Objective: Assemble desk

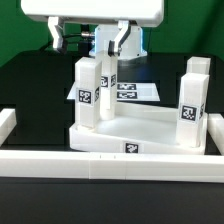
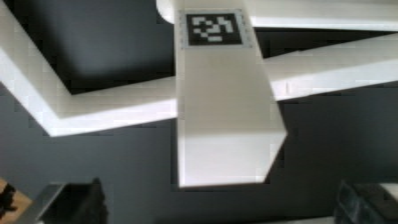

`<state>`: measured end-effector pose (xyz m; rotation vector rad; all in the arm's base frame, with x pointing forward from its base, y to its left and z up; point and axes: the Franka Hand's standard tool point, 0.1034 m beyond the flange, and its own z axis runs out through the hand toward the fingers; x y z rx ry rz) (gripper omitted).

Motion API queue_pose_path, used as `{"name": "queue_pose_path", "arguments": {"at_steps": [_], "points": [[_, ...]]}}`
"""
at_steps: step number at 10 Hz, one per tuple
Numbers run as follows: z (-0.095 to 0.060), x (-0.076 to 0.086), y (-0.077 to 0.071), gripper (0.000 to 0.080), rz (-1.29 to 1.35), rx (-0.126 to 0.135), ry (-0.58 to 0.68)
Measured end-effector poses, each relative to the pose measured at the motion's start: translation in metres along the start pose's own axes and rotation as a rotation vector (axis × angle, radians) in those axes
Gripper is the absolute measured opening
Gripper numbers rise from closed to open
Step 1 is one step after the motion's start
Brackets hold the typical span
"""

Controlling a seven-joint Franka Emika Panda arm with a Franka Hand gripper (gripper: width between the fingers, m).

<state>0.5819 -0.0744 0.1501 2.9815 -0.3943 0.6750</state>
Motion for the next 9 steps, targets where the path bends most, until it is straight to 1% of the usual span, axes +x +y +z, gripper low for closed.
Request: {"name": "queue_pose_path", "arguments": {"at_steps": [1, 2, 3, 4, 5, 6, 7, 8, 9], "points": [[0.001, 0.0, 0.0, 0.0649, 0.0, -0.002, 0.002], [0.005, -0.002, 0.003, 0.0649, 0.002, -0.008, -0.007], [0.009, -0.008, 0.002, 0.0649, 0.009, 0.005, -0.086], [0.01, -0.008, 0.002, 0.0649, 0.018, 0.02, -0.166], [0.013, -0.006, 0.006, 0.0649, 0.023, 0.018, -0.188], [0.015, -0.014, 0.007, 0.0649, 0.03, 0.028, -0.278], [0.015, -0.013, 0.007, 0.0649, 0.034, 0.038, -0.35], [0.017, -0.01, 0.006, 0.0649, 0.032, 0.041, -0.383], [0.019, -0.013, 0.004, 0.0649, 0.032, 0.045, -0.432]]}}
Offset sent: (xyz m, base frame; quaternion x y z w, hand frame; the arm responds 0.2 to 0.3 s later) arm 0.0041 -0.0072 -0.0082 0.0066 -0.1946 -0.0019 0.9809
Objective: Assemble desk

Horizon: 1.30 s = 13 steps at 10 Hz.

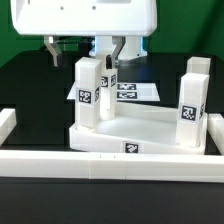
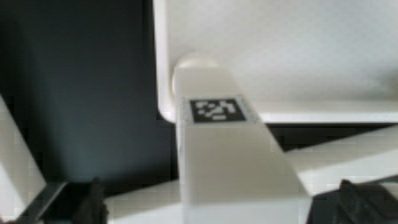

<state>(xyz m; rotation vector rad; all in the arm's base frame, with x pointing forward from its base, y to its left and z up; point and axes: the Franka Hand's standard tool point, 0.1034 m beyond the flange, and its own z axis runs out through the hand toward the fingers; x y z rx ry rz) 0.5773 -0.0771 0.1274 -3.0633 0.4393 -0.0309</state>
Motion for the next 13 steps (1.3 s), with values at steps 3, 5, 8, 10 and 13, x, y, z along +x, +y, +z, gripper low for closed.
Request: {"name": "queue_pose_path", "arguments": {"at_steps": [3, 5, 8, 10, 13], "points": [[0.0031, 0.0048, 0.0, 0.0649, -0.003, -0.007, 0.005], [0.0035, 0.0054, -0.0001, 0.0521, -0.003, -0.008, 0.006], [0.0035, 0.0054, 0.0001, 0.0289, -0.004, -0.008, 0.006], [0.0034, 0.0055, 0.0002, 0.0289, 0.016, -0.008, 0.007], [0.0035, 0.0056, -0.0003, 0.0289, 0.133, -0.005, 0.008]]}}
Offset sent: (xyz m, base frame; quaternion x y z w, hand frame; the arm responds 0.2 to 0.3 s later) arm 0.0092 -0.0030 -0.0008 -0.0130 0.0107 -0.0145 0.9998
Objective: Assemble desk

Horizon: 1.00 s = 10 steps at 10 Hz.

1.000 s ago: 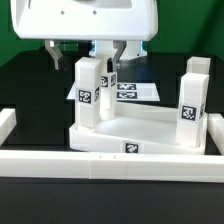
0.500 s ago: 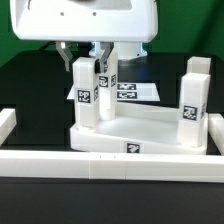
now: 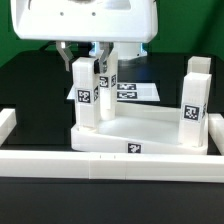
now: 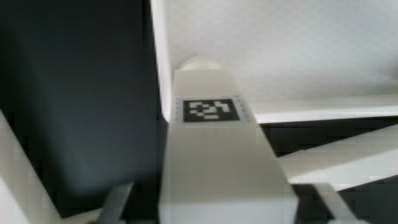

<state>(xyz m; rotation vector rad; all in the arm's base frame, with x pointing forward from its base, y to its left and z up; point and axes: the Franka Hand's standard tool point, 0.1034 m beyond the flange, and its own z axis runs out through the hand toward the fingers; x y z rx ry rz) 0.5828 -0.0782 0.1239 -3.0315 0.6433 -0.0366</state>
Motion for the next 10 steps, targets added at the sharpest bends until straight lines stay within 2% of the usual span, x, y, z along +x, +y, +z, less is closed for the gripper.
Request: {"name": "queue_pose_path", "arguments": {"at_steps": [3, 10], "points": [[0.0002, -0.0002, -0.0002, 0.029, 0.159, 0.001, 0.0], [0.0023, -0.0025, -0.0057, 0.029, 0.854, 0.026, -0.007]]}}
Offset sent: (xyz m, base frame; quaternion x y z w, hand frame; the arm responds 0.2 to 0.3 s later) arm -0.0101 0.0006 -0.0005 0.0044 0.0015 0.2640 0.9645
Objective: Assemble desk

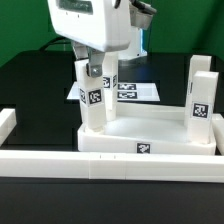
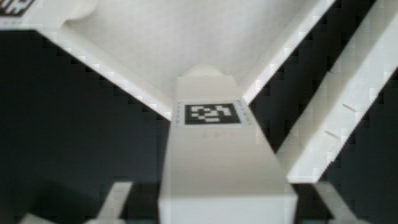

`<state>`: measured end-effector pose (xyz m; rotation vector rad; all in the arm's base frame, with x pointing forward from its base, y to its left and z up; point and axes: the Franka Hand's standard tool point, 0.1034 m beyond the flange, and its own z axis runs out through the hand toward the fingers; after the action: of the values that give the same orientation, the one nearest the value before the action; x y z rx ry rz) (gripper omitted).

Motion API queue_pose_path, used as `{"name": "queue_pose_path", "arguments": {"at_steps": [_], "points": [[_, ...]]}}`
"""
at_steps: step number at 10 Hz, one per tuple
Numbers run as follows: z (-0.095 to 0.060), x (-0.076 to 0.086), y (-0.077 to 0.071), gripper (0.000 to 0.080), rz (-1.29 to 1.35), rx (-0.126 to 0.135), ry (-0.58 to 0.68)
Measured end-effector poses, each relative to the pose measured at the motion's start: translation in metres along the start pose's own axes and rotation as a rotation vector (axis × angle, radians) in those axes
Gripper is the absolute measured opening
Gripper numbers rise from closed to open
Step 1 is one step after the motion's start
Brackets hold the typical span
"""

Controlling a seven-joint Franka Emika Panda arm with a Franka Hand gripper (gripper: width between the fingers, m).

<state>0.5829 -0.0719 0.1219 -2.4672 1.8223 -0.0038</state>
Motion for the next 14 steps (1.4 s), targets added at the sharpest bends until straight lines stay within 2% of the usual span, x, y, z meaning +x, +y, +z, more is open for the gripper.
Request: {"name": "queue_pose_path", "arguments": {"at_steps": [2, 5, 6, 7, 8, 10, 14], "points": [[0.0006, -0.0007, -0.0012, 0.029, 0.156, 0.016, -0.006], [0.0008, -0.0009, -0.0012, 0.0304, 0.178, 0.016, -0.007], [0.001, -0.001, -0.0011, 0.0476, 0.151, 0.016, -0.007], [0.0017, -0.0012, -0.0007, 0.061, 0.132, 0.013, -0.008], [0.0024, -0.0012, -0.0004, 0.0638, 0.021, 0.011, -0.005], [0.0025, -0.0008, -0.0004, 0.0647, -0.214, 0.012, -0.002], [0.0024, -0.0001, -0.0001, 0.0649, -0.472, 0.012, -0.001]]}}
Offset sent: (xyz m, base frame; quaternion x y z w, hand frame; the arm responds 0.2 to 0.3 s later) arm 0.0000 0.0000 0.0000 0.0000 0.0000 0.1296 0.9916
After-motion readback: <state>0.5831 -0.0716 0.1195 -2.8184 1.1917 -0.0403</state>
